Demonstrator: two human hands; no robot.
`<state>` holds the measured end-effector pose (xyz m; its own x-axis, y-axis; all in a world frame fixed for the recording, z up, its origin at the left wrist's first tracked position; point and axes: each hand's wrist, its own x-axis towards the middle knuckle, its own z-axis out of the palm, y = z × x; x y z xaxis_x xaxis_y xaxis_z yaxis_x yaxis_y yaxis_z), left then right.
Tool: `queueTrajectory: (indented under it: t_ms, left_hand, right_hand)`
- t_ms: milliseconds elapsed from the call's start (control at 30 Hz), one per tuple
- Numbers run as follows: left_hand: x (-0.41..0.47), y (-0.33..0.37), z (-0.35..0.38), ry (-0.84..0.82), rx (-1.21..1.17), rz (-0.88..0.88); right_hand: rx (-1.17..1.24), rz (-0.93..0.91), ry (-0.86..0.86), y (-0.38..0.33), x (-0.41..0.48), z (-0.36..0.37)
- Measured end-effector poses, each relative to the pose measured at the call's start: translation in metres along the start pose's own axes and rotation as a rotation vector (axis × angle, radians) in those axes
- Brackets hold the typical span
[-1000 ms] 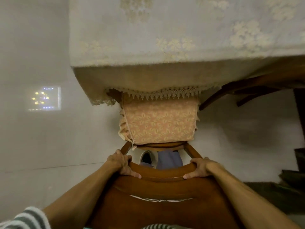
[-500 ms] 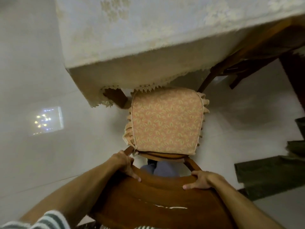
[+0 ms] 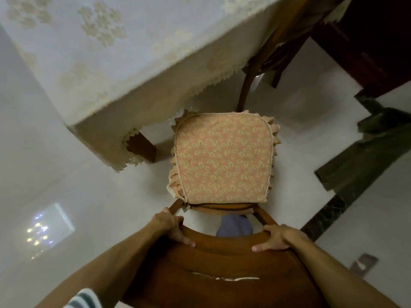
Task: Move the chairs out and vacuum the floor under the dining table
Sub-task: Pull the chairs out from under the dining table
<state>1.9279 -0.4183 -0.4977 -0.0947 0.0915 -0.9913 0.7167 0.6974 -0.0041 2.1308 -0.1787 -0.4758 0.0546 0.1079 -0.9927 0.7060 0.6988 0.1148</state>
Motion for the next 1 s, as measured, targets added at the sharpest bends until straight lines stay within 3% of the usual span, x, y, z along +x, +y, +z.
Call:
queueTrajectory:
  t_ms: [367,833,1000]
  left_hand:
    - [-0.027,-0.116,0.07,0.062,0.236,0.027]
    - [-0.031,-0.19,0.145,-0.05,0.316,-0.01]
    - [-0.026,-0.241,0.165,-0.001,0.357,0.039]
  right_hand:
    - [0.256,-0.024,0.039,-0.117,-0.028,0.161]
    - [0.272,-0.05,-0.1,-0.2,-0.024,0.243]
    - [0.339,-0.034,-0.078,-0.254,-0.028,0.276]
